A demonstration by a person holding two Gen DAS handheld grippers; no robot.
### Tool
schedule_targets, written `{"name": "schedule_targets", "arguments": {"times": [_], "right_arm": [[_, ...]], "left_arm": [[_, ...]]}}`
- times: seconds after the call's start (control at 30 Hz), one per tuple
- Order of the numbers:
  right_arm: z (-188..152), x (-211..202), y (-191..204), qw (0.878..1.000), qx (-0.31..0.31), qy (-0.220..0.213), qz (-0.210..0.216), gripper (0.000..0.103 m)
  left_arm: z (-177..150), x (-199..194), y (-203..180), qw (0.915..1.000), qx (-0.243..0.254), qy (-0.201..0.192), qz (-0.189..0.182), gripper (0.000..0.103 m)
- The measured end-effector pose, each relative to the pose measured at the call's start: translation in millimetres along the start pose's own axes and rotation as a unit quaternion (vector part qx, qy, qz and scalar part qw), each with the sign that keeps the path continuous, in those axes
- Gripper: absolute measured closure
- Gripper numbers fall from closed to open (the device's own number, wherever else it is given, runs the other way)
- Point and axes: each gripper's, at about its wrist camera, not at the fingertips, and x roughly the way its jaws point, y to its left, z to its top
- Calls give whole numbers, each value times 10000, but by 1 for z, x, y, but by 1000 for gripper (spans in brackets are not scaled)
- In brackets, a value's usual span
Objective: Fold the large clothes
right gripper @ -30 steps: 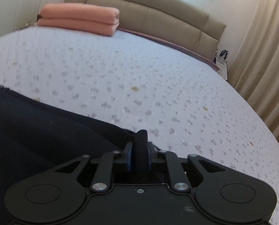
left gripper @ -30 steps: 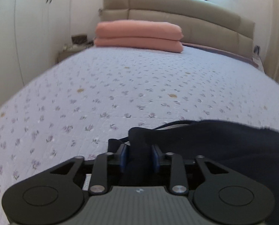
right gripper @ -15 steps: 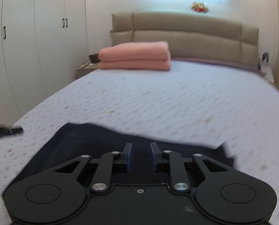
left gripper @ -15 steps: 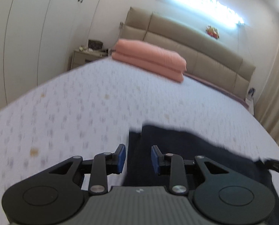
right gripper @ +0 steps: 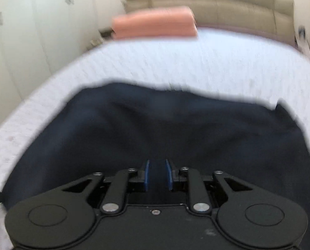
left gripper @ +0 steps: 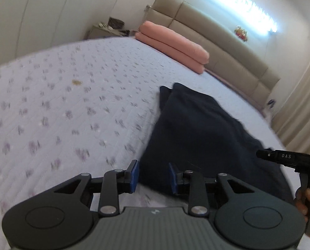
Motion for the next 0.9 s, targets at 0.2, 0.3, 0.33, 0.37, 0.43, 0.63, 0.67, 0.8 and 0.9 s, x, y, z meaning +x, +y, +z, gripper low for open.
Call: {"name": "schedule_targets", "arguments": {"times": [0.2, 0.3, 0.33, 0.37, 0.43, 0.63, 0.67, 0.8, 0.9], "right_arm": [[-27, -1, 15, 9979, -140, 479, -417, 80], [-39, 11, 6, 9973, 174, 625, -346, 80], [-35, 8, 3, 9965, 389, 672, -310, 80], [-32, 8, -4, 9944, 707, 758, -214, 80], [-24, 7, -13, 9917, 987, 825, -62, 80], [-38, -1, -3, 9969, 503, 567, -215, 82], [-40, -2, 0, 9970, 508, 534, -239, 81], [-39, -3, -10, 9954, 830, 463, -149, 81], [-39, -6, -18, 9937, 1063, 365, -26, 80]], "left_arm": [[-12, 1, -4, 9980, -463, 294, -301, 64], [-17, 13, 2, 9941, -895, 364, -490, 52], [-19, 18, 4, 9930, -1022, 328, -493, 52], [-21, 22, 6, 9918, -1135, 241, -534, 51], [-21, 31, 8, 9897, -1320, 141, -545, 51], [-25, 46, -1, 9884, -1396, -255, -546, 43], [-25, 47, -2, 9881, -1406, -309, -546, 43], [-16, 64, -2, 9821, -1705, -487, -638, 43], [-13, 69, -4, 9791, -1838, -548, -670, 43]]}}
